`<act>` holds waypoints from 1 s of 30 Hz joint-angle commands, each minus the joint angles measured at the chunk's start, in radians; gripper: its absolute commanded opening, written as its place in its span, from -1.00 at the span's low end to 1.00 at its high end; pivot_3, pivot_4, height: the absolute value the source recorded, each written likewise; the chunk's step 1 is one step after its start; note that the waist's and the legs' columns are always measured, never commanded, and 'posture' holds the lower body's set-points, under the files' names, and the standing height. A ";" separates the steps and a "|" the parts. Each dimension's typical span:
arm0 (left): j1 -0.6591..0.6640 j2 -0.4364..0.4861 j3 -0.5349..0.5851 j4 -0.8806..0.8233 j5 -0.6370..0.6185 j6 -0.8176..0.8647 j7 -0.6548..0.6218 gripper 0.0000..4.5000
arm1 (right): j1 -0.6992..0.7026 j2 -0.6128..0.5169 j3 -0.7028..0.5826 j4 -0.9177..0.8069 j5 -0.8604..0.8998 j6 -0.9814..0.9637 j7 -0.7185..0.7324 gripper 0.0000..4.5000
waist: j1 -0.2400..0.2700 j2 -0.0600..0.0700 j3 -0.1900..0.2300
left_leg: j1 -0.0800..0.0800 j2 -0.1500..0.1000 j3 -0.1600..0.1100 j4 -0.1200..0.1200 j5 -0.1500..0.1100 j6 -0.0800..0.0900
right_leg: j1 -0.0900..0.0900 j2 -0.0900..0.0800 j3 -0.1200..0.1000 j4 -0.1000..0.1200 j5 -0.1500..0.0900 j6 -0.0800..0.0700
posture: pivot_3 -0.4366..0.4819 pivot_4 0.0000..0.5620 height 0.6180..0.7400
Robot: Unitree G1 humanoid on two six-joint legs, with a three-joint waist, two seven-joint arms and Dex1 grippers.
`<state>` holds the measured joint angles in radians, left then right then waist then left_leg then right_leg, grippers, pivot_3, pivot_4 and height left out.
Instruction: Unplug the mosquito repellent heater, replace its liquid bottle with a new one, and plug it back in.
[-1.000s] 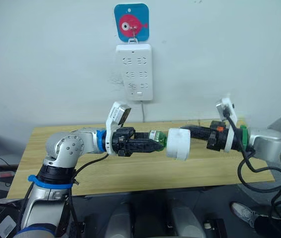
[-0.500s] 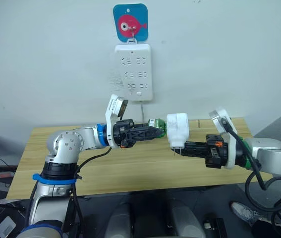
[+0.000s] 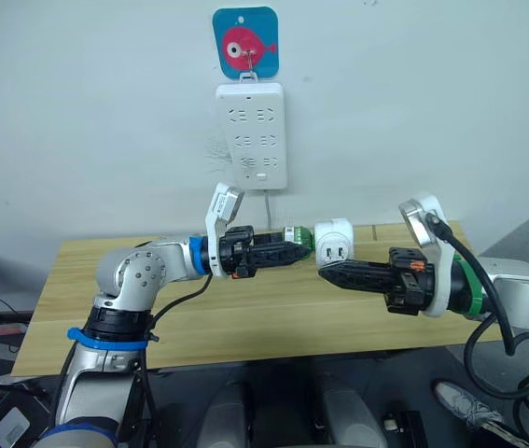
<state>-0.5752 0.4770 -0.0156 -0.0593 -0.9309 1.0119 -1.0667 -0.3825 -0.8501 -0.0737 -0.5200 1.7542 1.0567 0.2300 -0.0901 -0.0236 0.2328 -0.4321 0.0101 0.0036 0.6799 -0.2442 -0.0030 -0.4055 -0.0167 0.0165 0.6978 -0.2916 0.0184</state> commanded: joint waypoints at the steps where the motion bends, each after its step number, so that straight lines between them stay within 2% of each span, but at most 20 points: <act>1: 0.010 0.019 -0.049 -0.067 0.026 -0.037 -0.067 0.04 | -0.029 -0.007 -0.017 0.006 0.047 -0.044 -0.035 -1.00 | 0.000 0.000 0.000 | 0.000 0.000 0.000 0.000 0.000 0.000 | 0.000 0.000 0.000 0.000 0.000 0.000 | -0.53 -0.35 1.00; 10: 0.018 0.029 -0.080 -0.085 0.065 -0.093 -0.098 0.03 | -0.039 -0.012 -0.004 0.024 0.094 -0.049 -0.093 -1.00 | 0.000 0.000 0.000 | 0.000 0.000 0.000 0.000 0.000 0.000 | 0.000 0.000 0.000 0.000 0.000 0.000 | -0.53 -0.35 1.00; 30: 0.006 0.013 -0.079 -0.050 0.105 -0.129 -0.067 0.03 | -0.051 -0.005 0.014 -0.037 0.069 -0.054 -0.070 -1.00 | 0.000 0.000 0.000 | 0.000 0.000 0.000 0.000 0.000 0.000 | 0.000 0.000 0.000 0.000 0.000 0.000 | -0.53 -0.38 1.00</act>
<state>-0.5567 0.5027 -0.0810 -0.0769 -0.8255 0.8844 -1.1298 -0.4130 -0.8501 -0.0353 -0.5156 1.8332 1.0357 0.1331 -0.0899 -0.0236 0.2328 -0.4322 0.0101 0.0035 0.6798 -0.2442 -0.0029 -0.4055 -0.0167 0.0165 0.6976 -0.2916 0.0185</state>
